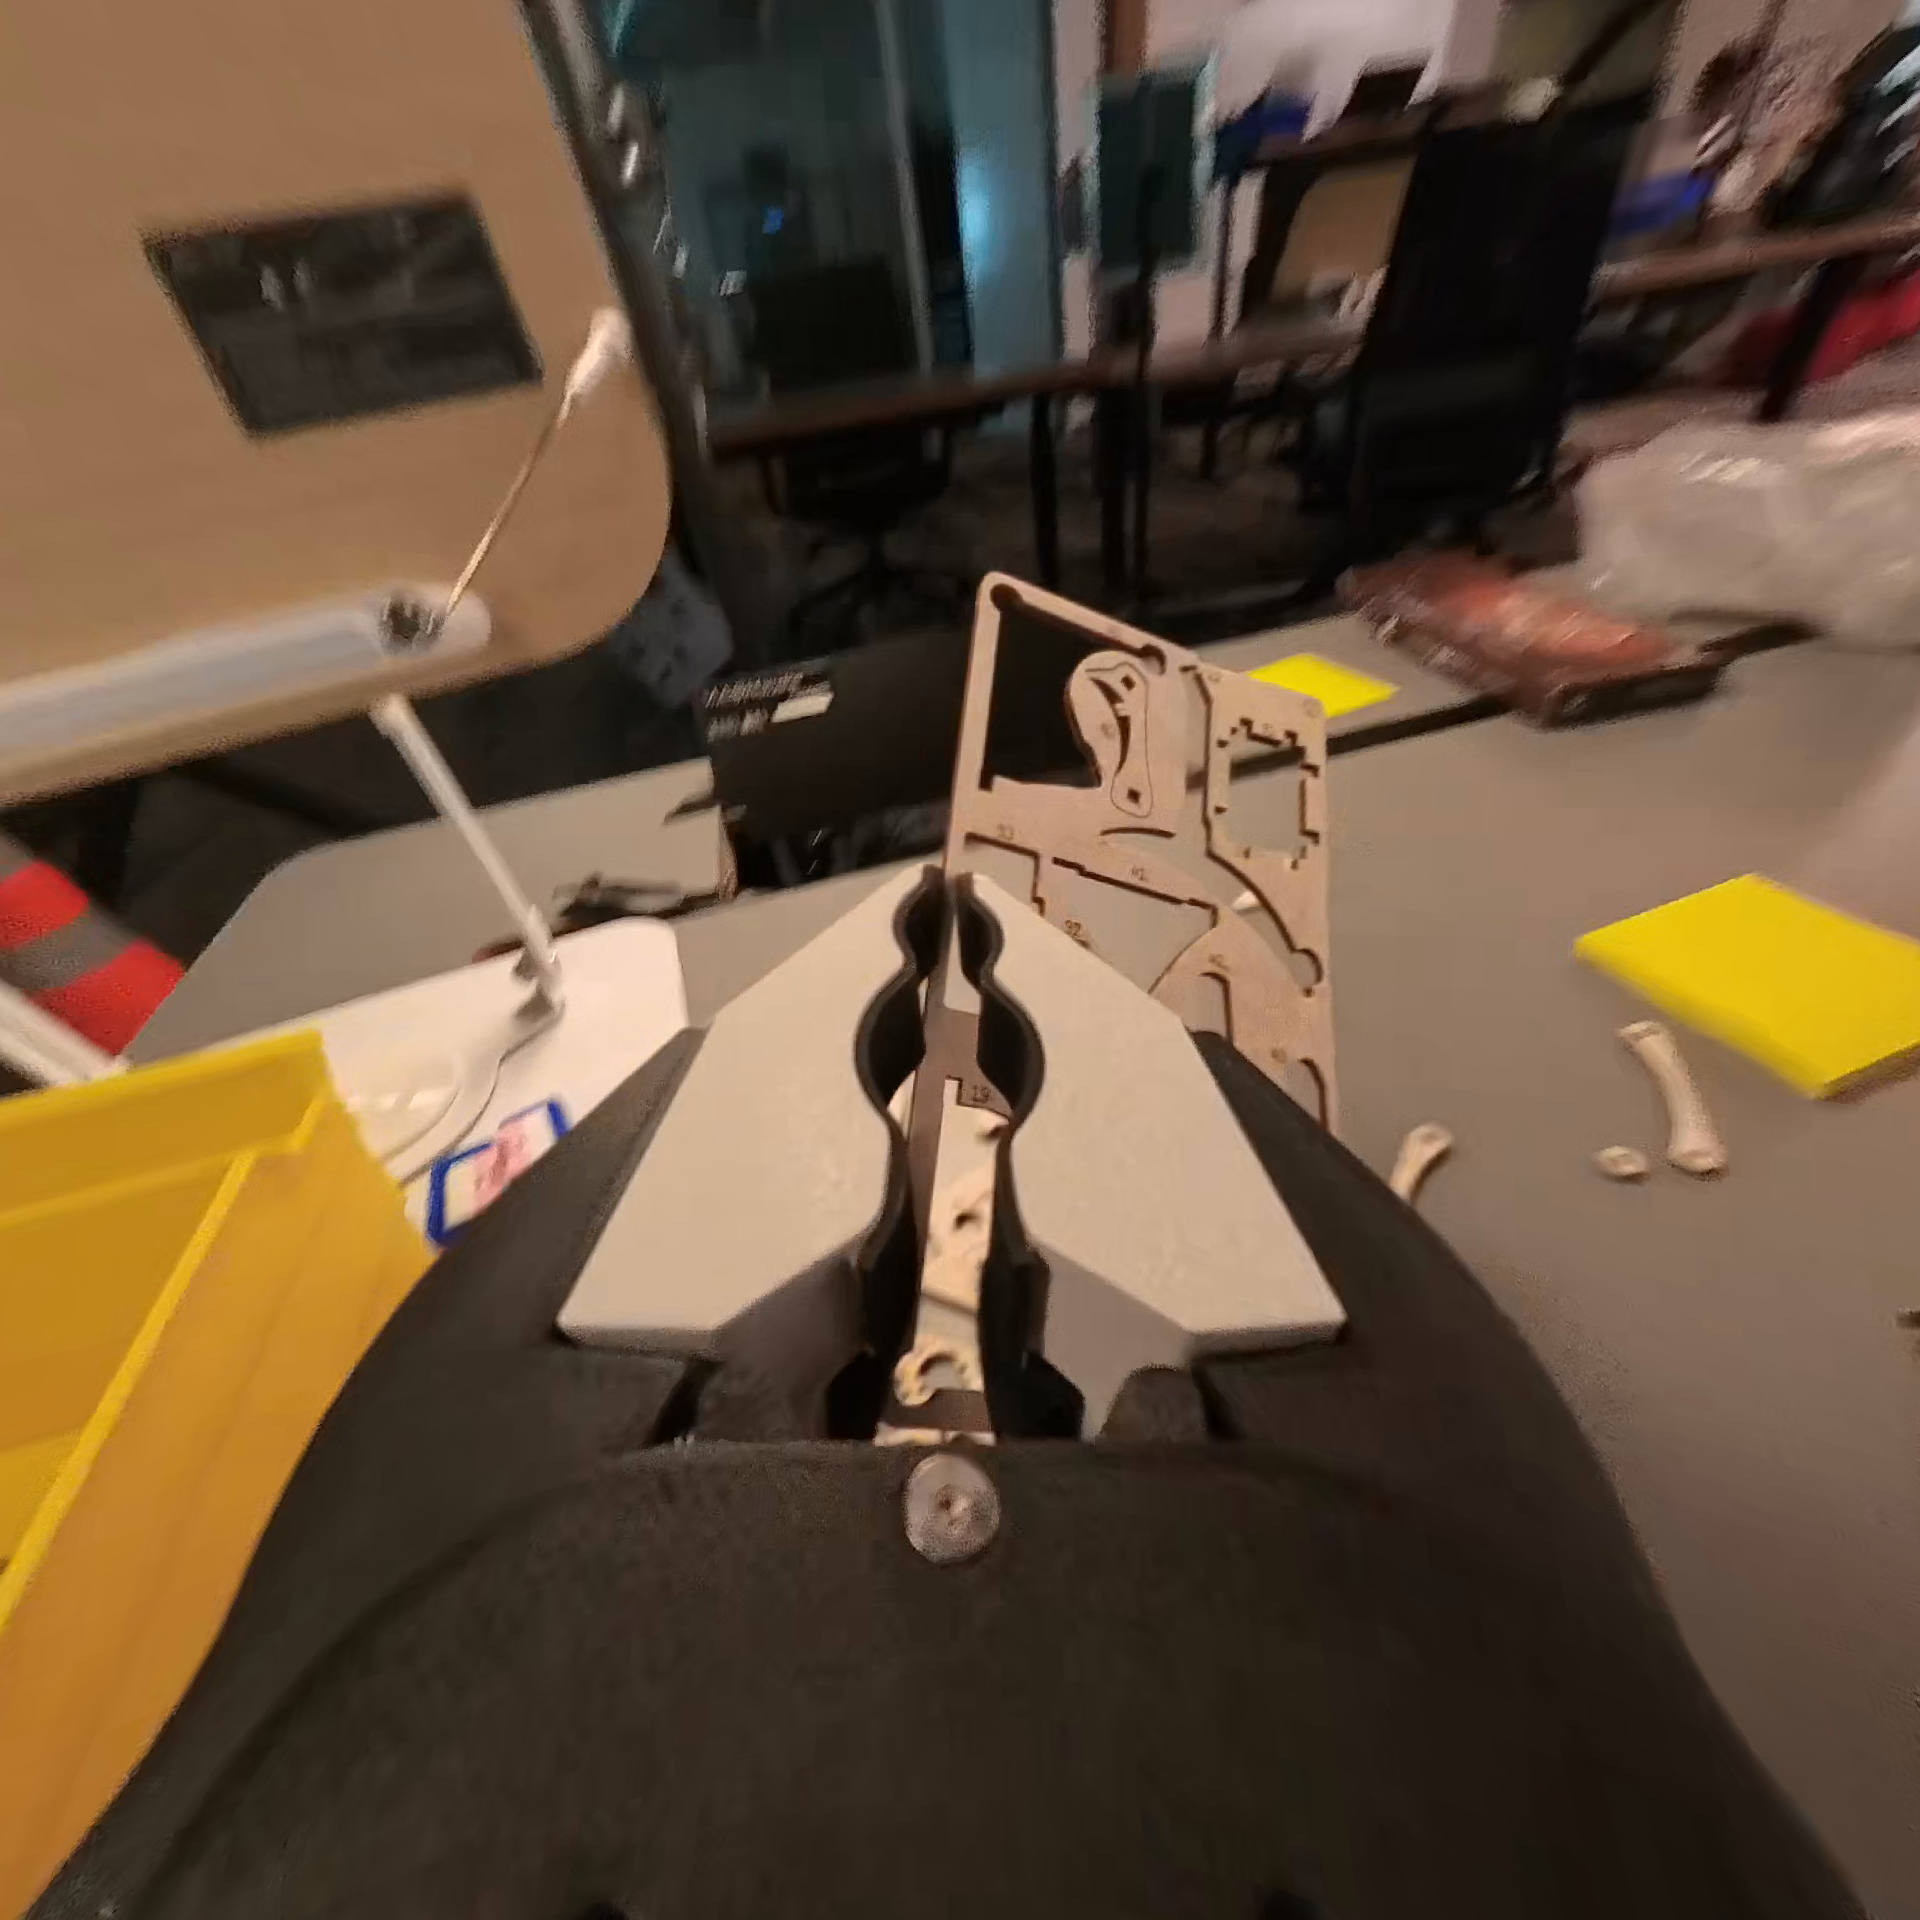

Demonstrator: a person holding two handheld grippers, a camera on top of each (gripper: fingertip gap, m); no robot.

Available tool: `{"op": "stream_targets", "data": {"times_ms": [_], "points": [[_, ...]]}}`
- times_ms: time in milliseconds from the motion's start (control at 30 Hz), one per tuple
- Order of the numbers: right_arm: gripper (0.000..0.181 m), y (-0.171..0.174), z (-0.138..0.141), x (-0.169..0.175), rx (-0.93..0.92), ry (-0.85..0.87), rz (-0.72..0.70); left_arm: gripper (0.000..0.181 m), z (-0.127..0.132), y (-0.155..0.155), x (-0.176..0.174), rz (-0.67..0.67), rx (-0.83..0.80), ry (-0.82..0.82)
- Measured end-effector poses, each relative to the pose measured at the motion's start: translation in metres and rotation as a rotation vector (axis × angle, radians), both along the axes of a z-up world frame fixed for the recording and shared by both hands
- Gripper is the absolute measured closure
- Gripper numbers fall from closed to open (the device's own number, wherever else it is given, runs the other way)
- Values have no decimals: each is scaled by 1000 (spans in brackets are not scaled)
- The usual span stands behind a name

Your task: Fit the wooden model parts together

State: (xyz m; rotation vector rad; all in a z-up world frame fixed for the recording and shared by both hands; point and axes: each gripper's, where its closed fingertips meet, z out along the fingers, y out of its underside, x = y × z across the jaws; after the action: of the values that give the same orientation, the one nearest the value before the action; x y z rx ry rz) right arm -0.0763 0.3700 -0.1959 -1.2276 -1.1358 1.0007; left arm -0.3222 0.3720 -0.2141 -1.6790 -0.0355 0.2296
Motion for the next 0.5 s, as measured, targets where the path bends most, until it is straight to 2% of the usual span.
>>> {"op": "stream_targets", "data": {"times_ms": [67, 233, 300, 333, 433, 500], "points": [[121, 5, 6, -33, -235, -6, 45, 181, 24, -6, 18, -50, 97, -14], [103, -8, 43, -108, -688, 129, 316, 181, 76, -34, 65, -234, 285, -126], [114, -16, 59, -121, -769, 213, 412, 180, 86, -49, 77, -277, 322, -140], [126, -24, 68, -123, -797, 254, 475, 180, 88, -56, 82, -293, 328, -140], [174, -49, 89, -119, -829, 352, 650, 180, 90, -75, 93, -361, 339, -165], [181, -57, 91, -117, -821, 367, 670, 179, 95, -91, 98, -437, 374, -211]]}}
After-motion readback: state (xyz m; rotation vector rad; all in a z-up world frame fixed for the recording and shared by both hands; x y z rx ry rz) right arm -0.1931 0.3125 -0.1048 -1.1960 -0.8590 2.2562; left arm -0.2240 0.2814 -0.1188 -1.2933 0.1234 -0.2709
